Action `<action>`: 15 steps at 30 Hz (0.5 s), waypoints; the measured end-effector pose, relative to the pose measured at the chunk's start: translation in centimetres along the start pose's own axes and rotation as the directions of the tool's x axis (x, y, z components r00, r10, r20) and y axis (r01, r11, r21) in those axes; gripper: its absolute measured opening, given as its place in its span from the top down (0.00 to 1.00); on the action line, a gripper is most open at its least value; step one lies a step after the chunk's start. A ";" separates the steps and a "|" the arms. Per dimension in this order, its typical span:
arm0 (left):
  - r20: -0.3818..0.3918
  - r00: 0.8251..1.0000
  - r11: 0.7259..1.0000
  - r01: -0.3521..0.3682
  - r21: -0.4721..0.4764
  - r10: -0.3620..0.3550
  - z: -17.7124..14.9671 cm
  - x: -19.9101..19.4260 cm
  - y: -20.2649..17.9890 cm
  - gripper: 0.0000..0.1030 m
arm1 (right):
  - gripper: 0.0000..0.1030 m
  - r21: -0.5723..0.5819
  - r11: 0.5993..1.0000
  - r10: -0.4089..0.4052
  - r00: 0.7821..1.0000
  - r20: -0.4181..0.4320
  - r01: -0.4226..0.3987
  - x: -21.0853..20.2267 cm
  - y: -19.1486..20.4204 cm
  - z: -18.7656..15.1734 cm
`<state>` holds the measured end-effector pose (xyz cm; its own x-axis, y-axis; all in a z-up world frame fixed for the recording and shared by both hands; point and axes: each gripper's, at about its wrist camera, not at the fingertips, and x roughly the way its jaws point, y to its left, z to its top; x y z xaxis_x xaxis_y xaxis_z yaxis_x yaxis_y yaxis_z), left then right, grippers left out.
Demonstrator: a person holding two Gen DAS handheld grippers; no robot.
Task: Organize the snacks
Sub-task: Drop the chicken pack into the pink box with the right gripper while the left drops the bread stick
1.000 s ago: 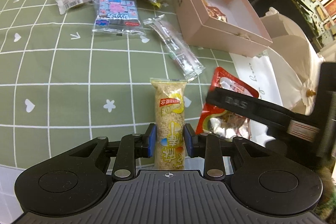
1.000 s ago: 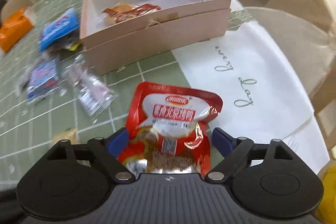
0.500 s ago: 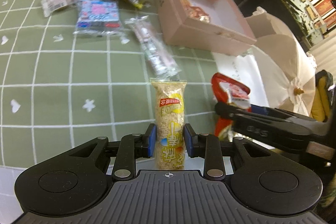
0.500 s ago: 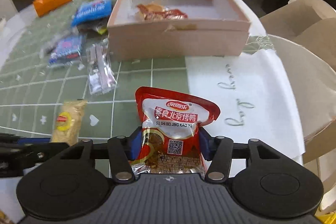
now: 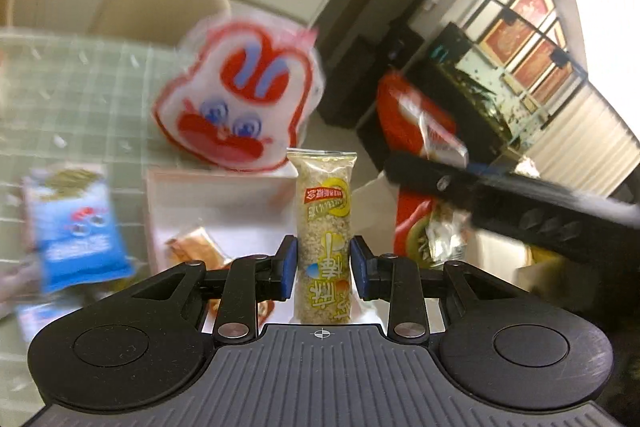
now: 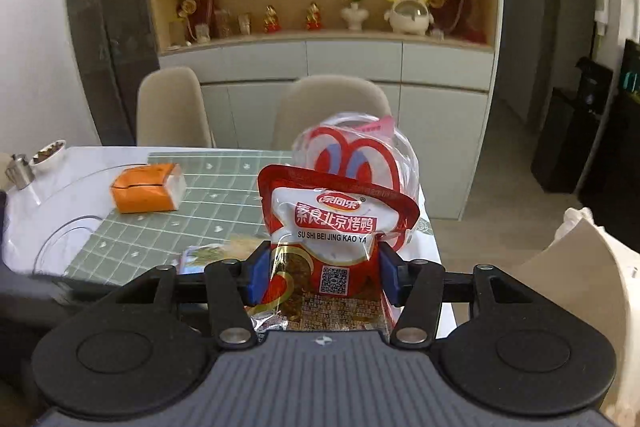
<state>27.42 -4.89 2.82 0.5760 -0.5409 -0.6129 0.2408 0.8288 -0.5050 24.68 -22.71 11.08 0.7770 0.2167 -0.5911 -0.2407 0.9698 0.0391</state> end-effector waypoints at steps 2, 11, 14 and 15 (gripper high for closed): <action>-0.054 0.996 0.997 -0.070 -0.033 0.069 -0.4 3.9 1.6 0.67 | 0.45 0.006 1.000 0.009 0.999 -0.037 -0.008 2.8 -0.7 0.2; 0.047 0.963 0.957 -0.255 -0.139 0.264 -1.0 0.4 8.0 0.67 | 0.30 0.096 0.990 0.129 0.943 -0.306 -0.104 15.4 -3.1 -2.5; 0.077 0.925 0.902 -0.340 -0.265 0.371 -0.7 -1.3 12.0 0.67 | 0.29 0.098 0.986 0.159 0.911 -0.381 -0.131 17.6 -2.7 -3.7; 0.078 0.915 0.884 -0.355 -0.302 0.395 -0.6 -1.8 13.4 0.67 | 0.29 0.094 0.990 0.137 0.914 -0.381 -0.110 17.9 -2.5 -3.9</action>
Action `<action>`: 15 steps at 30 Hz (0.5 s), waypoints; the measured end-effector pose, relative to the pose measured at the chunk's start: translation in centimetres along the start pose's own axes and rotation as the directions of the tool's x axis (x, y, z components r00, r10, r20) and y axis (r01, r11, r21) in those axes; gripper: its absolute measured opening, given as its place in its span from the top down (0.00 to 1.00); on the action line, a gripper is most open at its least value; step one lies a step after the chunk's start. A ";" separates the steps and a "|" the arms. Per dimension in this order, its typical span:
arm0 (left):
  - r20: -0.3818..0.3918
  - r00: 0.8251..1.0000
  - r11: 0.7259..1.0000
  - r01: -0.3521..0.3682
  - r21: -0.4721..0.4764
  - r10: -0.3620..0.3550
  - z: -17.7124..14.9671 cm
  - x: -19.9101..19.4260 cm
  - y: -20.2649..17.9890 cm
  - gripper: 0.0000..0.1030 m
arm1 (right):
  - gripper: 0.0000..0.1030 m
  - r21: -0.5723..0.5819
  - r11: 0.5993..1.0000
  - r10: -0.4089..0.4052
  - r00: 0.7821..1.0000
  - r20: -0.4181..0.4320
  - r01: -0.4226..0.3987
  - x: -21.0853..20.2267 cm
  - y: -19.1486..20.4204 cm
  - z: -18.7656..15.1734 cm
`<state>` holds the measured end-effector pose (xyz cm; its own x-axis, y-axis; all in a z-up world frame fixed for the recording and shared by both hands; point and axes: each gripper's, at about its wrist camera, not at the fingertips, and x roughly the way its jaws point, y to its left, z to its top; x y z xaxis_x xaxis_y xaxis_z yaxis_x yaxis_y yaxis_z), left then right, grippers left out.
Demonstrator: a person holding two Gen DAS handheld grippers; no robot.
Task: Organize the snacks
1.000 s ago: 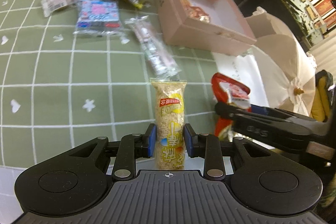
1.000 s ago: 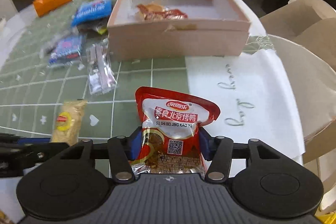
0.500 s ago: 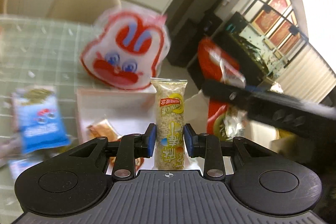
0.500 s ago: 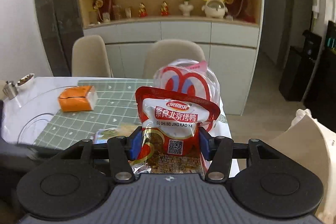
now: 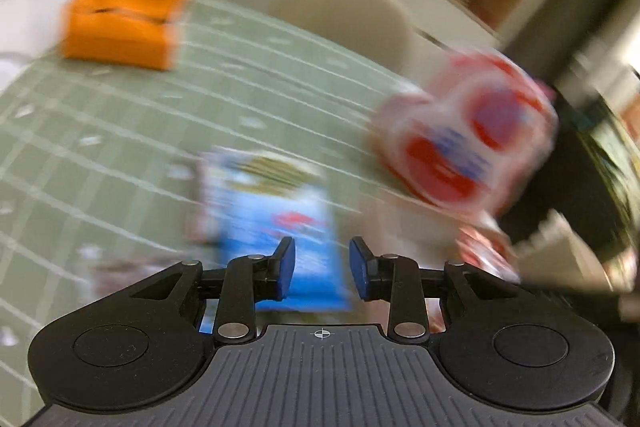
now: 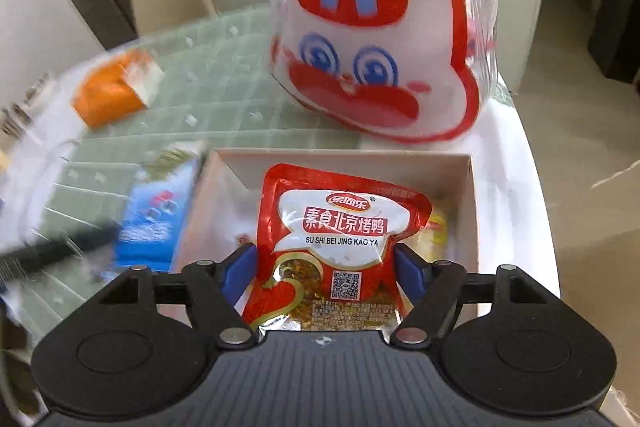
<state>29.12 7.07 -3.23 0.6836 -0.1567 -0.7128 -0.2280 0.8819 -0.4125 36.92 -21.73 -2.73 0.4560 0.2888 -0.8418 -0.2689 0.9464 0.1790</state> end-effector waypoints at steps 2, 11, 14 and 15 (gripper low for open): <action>0.003 0.999 0.998 -0.042 -0.047 0.042 0.9 0.6 2.2 0.67 | 0.28 0.047 0.999 0.009 1.000 0.020 -0.010 0.2 -0.4 -0.2; -0.019 1.000 0.994 0.018 0.110 -0.016 5.1 5.6 0.0 0.67 | 0.26 0.042 0.999 -0.025 0.999 0.031 0.024 0.0 1.3 -1.8; -0.035 0.998 0.959 -0.040 0.282 0.052 4.8 7.7 -3.0 0.67 | 0.24 0.060 0.998 0.027 0.998 0.059 -0.030 -0.9 1.6 -2.4; -0.035 0.997 0.944 -0.058 0.326 0.073 4.6 8.1 -3.6 0.67 | 0.25 0.027 1.000 -0.016 0.997 0.069 0.015 -1.2 2.2 -2.5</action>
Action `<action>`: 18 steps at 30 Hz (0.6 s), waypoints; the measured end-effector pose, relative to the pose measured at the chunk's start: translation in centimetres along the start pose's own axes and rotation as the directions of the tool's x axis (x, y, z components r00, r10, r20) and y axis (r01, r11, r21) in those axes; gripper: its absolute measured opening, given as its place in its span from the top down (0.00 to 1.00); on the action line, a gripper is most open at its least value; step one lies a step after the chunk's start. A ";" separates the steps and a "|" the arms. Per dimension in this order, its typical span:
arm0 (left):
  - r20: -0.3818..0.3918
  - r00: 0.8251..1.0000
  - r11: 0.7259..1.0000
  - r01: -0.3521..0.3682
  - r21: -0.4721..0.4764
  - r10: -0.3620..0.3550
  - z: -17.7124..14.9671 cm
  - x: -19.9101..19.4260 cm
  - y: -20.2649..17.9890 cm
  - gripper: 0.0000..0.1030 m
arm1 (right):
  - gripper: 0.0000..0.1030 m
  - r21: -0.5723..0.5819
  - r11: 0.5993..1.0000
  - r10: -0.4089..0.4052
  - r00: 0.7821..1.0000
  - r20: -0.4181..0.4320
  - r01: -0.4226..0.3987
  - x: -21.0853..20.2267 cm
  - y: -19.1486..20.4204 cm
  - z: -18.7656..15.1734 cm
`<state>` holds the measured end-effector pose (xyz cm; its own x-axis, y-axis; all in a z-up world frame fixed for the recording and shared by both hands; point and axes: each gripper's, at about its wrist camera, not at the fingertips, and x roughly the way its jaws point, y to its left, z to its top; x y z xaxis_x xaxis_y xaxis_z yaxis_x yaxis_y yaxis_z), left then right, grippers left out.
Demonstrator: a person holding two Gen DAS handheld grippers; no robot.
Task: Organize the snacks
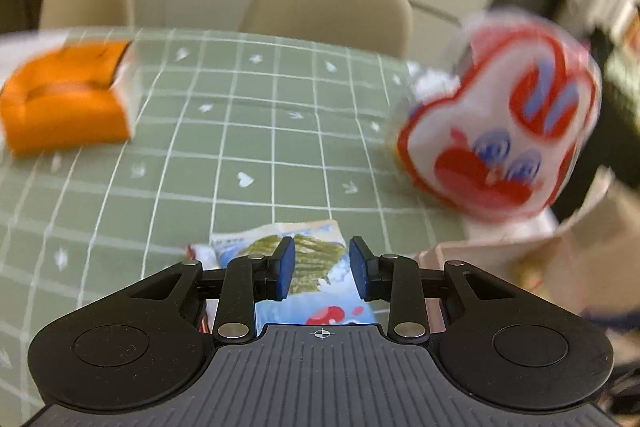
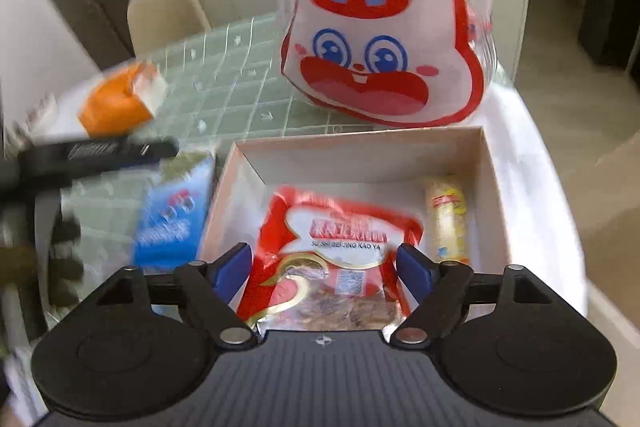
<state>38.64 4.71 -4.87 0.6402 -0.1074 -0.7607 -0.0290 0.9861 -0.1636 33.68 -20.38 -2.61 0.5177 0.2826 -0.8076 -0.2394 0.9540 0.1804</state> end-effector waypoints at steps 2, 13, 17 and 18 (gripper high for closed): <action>-0.013 1.000 0.998 -0.023 0.053 0.024 -0.6 0.7 -0.8 0.67 | 0.24 -0.017 0.999 -0.042 0.989 0.140 0.045 -1.9 0.8 0.0; -0.077 0.991 0.993 -0.110 0.029 0.112 -6.0 -3.7 6.4 0.65 | 0.11 -0.179 0.982 0.101 0.977 0.189 -0.067 0.1 8.8 1.4; -0.091 0.996 0.984 -0.009 -0.177 -0.007 -9.7 -8.2 10.2 0.66 | 0.11 -0.186 0.976 0.138 0.983 0.122 -0.113 5.2 14.0 3.0; -0.089 0.995 0.978 0.013 -0.207 -0.033 -10.6 -9.1 10.6 0.66 | 0.11 -0.201 0.975 0.120 0.988 0.096 -0.099 7.0 15.4 3.3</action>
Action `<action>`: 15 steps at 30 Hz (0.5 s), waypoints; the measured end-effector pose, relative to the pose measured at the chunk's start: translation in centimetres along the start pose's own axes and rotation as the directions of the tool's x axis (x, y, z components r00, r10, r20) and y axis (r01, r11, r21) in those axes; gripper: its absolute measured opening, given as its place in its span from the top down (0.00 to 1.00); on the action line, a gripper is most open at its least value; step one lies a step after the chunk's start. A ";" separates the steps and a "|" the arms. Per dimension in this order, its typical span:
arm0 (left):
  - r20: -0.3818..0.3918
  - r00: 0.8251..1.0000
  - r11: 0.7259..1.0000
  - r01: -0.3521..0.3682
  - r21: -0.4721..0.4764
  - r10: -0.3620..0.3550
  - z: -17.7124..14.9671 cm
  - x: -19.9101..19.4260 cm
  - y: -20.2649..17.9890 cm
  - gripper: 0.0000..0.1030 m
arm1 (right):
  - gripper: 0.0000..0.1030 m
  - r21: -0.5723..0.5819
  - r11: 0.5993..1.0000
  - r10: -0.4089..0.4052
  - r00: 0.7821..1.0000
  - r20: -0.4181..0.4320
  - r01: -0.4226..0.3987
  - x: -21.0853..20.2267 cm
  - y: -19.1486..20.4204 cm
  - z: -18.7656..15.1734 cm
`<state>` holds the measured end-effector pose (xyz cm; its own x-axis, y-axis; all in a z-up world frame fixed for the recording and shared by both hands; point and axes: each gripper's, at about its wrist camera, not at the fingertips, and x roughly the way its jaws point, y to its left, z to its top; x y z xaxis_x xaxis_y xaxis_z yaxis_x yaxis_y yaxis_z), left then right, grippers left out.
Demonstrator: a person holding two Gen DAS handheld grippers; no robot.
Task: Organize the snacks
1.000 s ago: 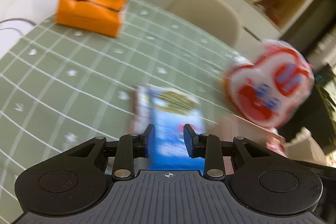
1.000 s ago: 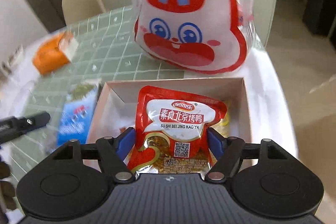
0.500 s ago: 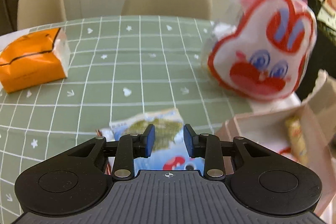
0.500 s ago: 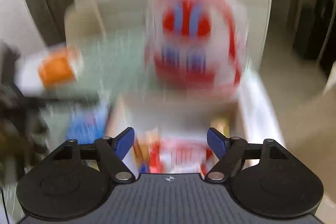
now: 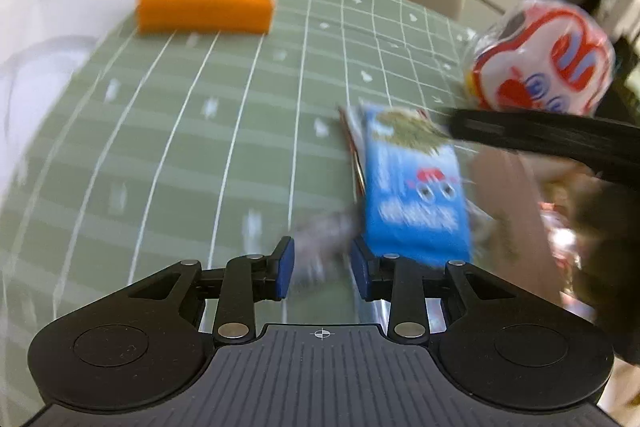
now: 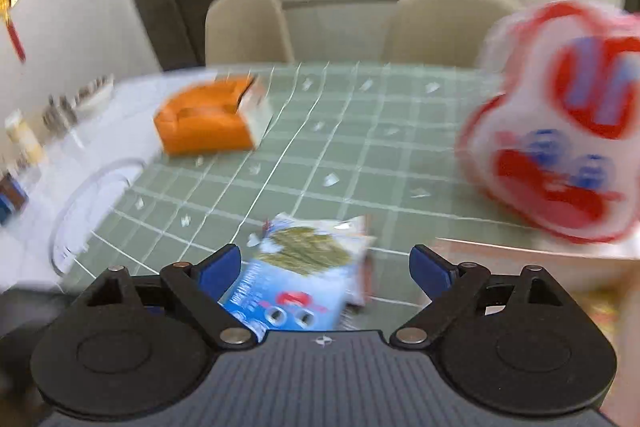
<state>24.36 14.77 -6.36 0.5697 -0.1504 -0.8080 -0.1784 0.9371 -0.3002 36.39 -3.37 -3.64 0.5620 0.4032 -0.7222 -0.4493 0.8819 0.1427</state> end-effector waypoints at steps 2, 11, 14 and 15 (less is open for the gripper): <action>-0.006 0.999 0.998 0.035 -0.046 -0.036 -1.9 -1.5 1.1 0.66 | 0.11 -0.038 0.999 -0.040 0.998 -0.054 0.038 3.2 2.1 0.2; -0.028 0.996 0.984 0.083 -0.159 -0.088 -6.8 -4.7 5.3 0.66 | 0.42 -0.155 0.988 0.006 0.993 -0.120 -0.025 2.9 8.0 -4.9; -0.034 0.988 0.976 0.143 -0.161 -0.150 -7.5 -4.6 5.0 0.66 | 0.42 -0.147 0.985 0.070 0.989 -0.132 -0.090 -0.4 8.7 -8.6; -0.036 0.985 0.974 0.159 -0.159 -0.167 -7.6 -4.6 4.6 0.66 | 0.42 -0.144 0.984 0.084 0.988 -0.133 -0.103 -1.4 8.8 -9.6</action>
<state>14.79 17.36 -7.90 0.5623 -0.3155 -0.7644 -0.2110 0.8390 -0.5015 25.03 1.46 -7.83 0.4253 0.4396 -0.7911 -0.5996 0.7916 0.1175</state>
